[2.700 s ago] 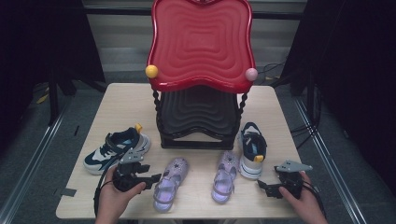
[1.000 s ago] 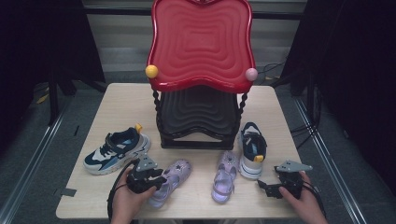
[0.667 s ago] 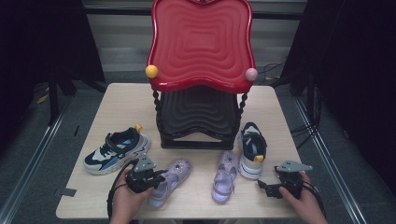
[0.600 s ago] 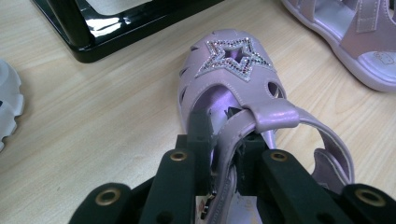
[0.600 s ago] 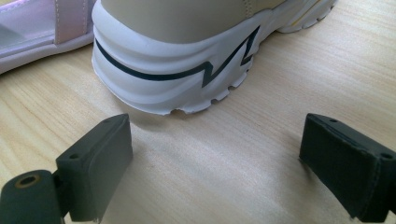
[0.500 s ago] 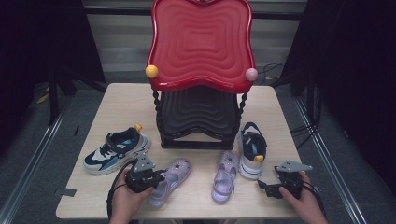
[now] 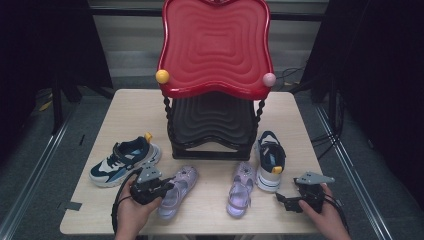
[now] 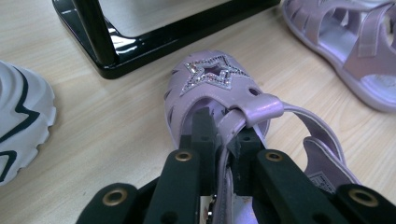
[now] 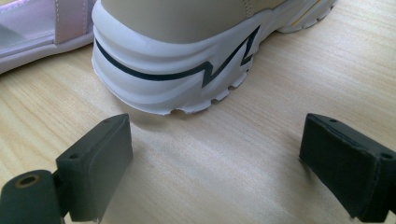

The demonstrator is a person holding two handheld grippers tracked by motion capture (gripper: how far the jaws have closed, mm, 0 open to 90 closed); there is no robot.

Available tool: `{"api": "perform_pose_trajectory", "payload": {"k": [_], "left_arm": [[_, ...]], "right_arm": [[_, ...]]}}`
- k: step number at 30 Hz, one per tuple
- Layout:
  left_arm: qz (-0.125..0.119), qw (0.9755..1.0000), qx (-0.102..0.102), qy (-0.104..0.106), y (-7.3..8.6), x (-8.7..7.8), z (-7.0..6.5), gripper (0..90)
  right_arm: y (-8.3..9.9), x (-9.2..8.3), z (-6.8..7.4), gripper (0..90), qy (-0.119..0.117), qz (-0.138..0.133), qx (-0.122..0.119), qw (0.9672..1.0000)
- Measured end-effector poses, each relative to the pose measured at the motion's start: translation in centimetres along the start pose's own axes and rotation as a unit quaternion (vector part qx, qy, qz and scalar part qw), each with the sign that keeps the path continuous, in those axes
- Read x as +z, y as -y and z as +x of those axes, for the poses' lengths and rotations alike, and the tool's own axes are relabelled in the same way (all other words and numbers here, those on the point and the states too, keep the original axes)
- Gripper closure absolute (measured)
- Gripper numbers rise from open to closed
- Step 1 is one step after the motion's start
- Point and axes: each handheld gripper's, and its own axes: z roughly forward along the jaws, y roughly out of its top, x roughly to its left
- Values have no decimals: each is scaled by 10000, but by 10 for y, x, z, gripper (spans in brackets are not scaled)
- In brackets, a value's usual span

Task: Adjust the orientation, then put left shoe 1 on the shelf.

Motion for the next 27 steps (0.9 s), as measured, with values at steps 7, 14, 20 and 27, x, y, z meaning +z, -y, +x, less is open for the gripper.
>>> {"api": "perform_pose_trajectory", "payload": {"k": [7, 14, 20, 27], "left_arm": [[-119, 9999, -116, 1, -5, -3, 1, 836], [-157, 9997, -208, 32, -7, -4, 4, 838], [-199, 9996, -187, 34, -11, -7, 4, 838], [-221, 9995, -223, 18, -14, -11, 3, 839]], "right_arm": [[0, 0, 0, 86, 0, -1, 1, 10000], [0, 0, 0, 87, 1, -2, 6, 10000], [0, 0, 0, 87, 0, 0, 7, 10000], [0, 0, 0, 87, -4, 0, 5, 10000]]}}
